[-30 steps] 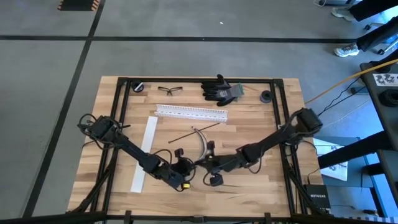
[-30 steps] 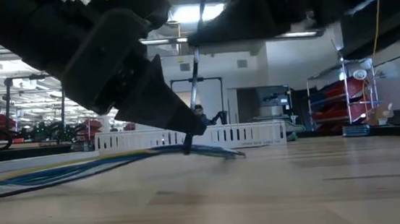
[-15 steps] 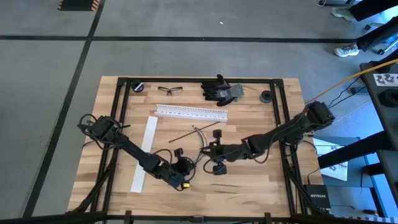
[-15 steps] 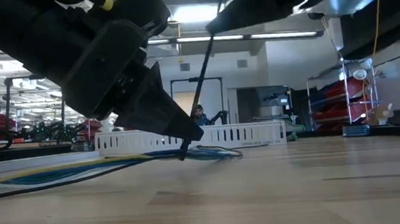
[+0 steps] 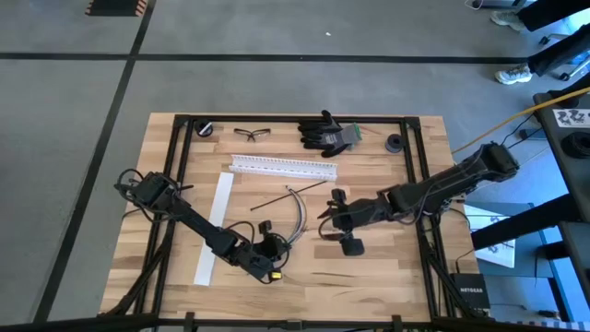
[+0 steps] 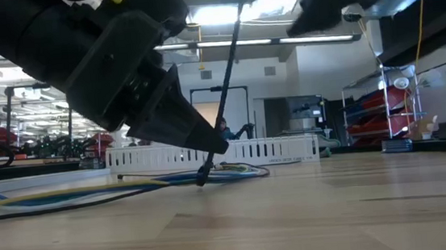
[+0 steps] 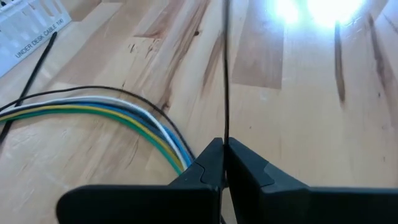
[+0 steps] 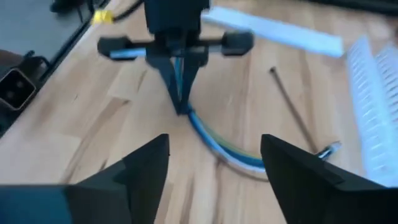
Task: Ziptie cables
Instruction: Wrap the black zip tie on the cable
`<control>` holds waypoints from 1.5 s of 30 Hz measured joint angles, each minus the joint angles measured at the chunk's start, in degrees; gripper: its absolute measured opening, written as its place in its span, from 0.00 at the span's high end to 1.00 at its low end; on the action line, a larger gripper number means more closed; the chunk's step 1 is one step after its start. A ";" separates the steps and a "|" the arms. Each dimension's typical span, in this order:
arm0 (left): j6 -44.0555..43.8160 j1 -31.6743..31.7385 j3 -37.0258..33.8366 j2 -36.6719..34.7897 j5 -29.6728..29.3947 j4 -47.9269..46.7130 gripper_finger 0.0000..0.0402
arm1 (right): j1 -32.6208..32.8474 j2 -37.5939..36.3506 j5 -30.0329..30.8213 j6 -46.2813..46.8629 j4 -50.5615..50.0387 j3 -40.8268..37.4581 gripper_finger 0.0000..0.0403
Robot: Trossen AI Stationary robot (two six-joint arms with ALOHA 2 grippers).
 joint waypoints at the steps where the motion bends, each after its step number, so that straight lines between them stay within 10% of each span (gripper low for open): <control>1: -0.07 0.00 0.02 0.00 -0.02 0.10 1.00 | 0.02 0.03 -0.32 0.09 2.21 -1.78 0.38; 31: 0.14 0.43 0.04 -0.04 0.87 1.52 1.00 | 0.11 19.95 -5.38 1.38 45.44 -14.14 0.37; 45: -0.37 0.44 0.04 -0.09 0.87 1.68 1.00 | 0.11 23.93 -5.37 -2.11 46.21 -9.43 0.37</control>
